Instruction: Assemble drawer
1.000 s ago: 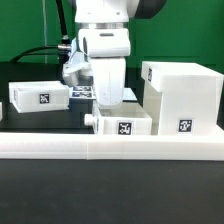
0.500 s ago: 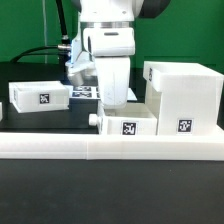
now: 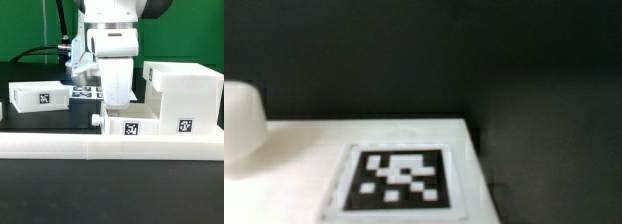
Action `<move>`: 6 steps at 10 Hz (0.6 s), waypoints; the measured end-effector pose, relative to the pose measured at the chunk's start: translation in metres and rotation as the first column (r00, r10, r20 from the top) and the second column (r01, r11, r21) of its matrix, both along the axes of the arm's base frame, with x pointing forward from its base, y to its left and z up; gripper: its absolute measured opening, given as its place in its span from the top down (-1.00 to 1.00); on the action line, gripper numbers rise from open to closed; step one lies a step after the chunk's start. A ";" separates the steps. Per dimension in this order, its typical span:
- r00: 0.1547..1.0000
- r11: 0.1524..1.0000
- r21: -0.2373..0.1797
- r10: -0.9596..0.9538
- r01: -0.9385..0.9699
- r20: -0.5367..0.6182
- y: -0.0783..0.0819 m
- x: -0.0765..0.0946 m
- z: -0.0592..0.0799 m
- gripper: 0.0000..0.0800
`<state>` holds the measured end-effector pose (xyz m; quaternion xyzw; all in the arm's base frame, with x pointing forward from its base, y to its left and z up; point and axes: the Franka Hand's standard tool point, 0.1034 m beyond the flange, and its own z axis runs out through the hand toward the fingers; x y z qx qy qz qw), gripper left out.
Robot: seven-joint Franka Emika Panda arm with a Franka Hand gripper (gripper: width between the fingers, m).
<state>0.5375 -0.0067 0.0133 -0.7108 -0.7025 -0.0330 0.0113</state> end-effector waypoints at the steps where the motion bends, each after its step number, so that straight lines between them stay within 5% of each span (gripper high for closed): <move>1: 1.000 1.000 -0.001 0.000 0.000 -0.010 0.000 -0.001 0.000 0.89; 6: 1.000 1.000 -0.002 0.004 -0.004 -0.028 0.002 -0.002 0.000 0.89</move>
Offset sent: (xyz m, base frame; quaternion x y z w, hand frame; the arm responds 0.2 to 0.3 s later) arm -0.0099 0.0044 -0.0012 -0.0042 -0.0002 -0.0238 0.9997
